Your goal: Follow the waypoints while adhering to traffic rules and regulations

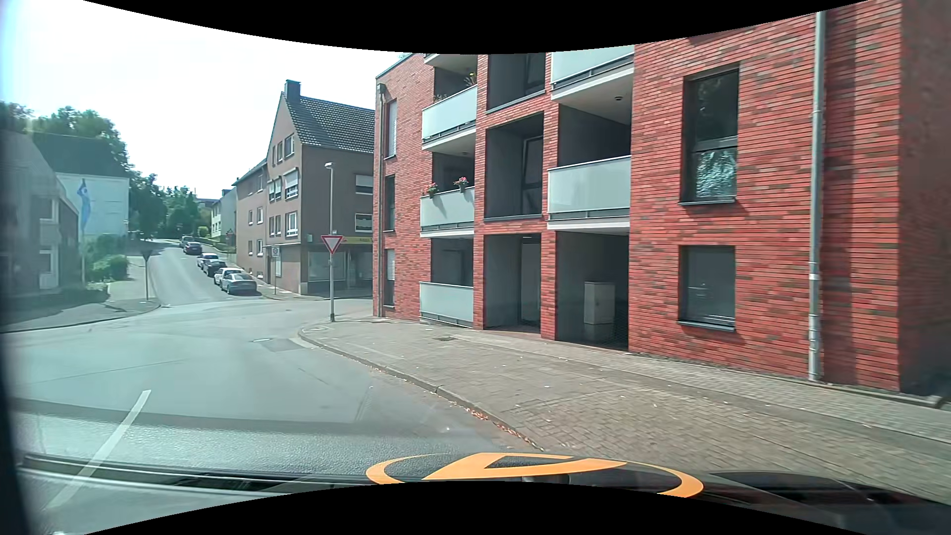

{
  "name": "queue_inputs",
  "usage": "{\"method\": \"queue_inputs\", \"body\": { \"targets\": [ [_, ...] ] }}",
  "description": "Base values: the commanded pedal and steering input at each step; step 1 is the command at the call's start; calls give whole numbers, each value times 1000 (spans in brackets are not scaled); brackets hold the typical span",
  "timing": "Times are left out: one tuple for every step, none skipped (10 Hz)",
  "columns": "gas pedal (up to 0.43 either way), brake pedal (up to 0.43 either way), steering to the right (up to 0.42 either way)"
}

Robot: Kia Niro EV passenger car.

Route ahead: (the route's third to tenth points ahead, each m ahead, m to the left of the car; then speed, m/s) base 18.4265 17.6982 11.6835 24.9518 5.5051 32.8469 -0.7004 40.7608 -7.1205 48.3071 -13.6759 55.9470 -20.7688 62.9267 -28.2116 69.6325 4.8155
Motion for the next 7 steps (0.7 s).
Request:
{"method": "queue_inputs", "body": {
  "targets": [
    [0,189,-344],
    [0,195,-352],
    [0,201,-354],
    [0,207,-355],
    [0,207,-355],
    [0,213,-355],
    [0,213,-355]
  ]
}}
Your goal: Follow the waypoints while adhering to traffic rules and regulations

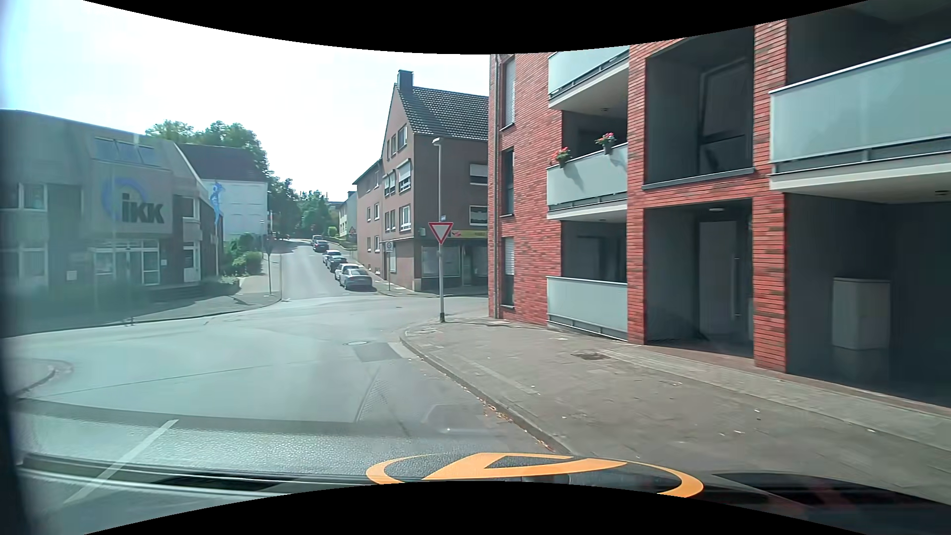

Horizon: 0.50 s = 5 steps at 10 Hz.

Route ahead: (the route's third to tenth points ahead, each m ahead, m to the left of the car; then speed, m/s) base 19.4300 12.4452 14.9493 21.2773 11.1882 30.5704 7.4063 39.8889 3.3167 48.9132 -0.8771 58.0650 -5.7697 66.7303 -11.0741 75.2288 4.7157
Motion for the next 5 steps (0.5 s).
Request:
{"method": "queue_inputs", "body": {
  "targets": [
    [0,220,-354],
    [0,232,-349],
    [0,232,-341],
    [0,232,-326],
    [0,232,-303]
  ]
}}
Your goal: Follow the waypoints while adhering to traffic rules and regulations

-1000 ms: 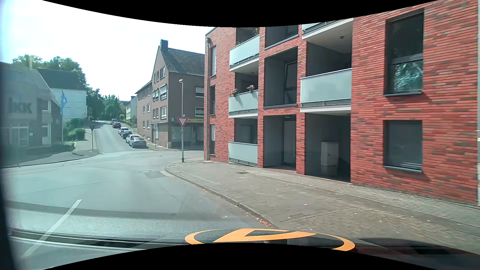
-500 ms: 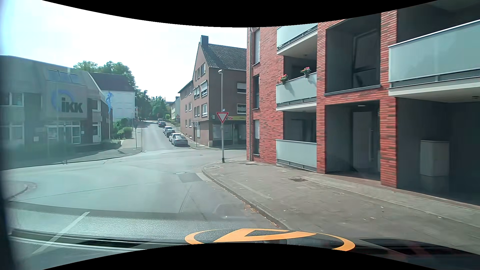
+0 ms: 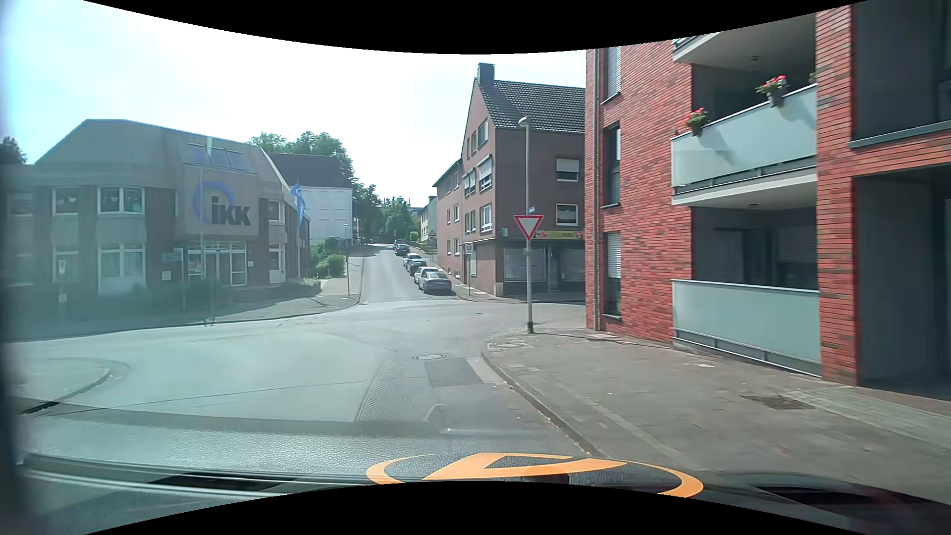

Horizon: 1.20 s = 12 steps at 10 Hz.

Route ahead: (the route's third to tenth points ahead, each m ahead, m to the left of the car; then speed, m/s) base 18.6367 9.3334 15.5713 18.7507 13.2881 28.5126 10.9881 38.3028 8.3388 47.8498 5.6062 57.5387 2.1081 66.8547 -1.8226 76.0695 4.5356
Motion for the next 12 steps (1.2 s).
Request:
{"method": "queue_inputs", "body": {
  "targets": [
    [0,232,-289],
    [0,232,-273],
    [0,232,-263],
    [0,238,-253],
    [0,238,-229],
    [0,238,-195],
    [0,244,-183],
    [0,250,-169],
    [0,256,-152],
    [0,256,-141],
    [0,262,-137],
    [0,262,-136]
  ]
}}
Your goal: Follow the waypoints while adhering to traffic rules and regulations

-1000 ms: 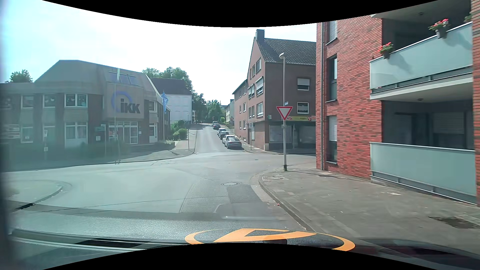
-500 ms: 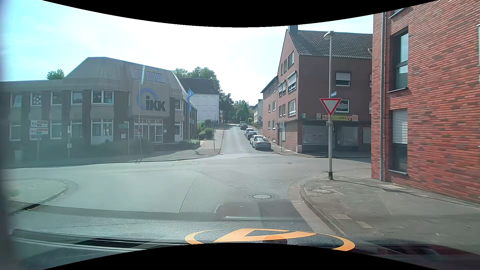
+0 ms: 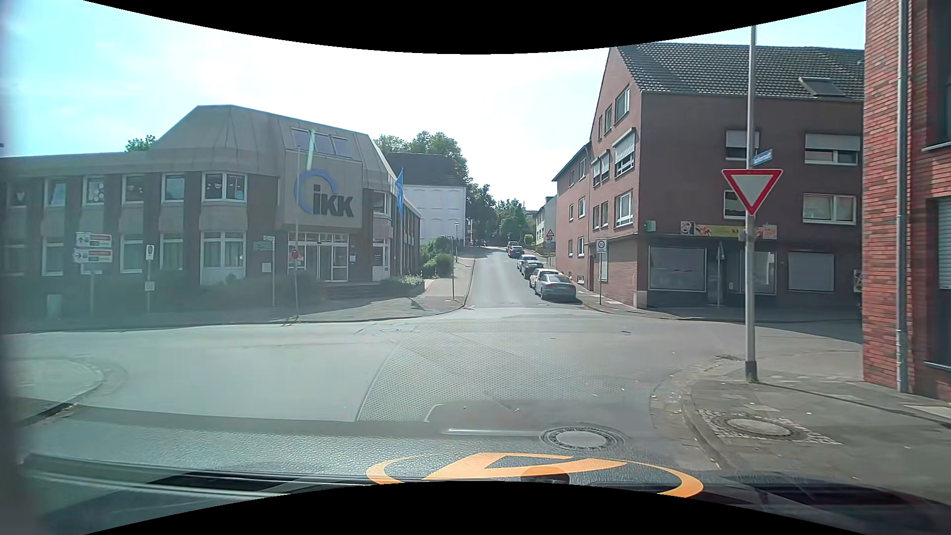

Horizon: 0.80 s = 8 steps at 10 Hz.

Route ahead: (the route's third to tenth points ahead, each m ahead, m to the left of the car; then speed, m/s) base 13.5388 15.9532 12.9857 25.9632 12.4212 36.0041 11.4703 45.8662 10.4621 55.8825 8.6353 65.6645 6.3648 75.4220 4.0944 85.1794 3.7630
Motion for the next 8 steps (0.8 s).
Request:
{"method": "queue_inputs", "body": {
  "targets": [
    [0,262,-136],
    [0,274,-136],
    [0,274,-134],
    [0,274,-130],
    [0,274,-126],
    [0,274,-121],
    [0,274,-120],
    [0,280,-120]
  ]
}}
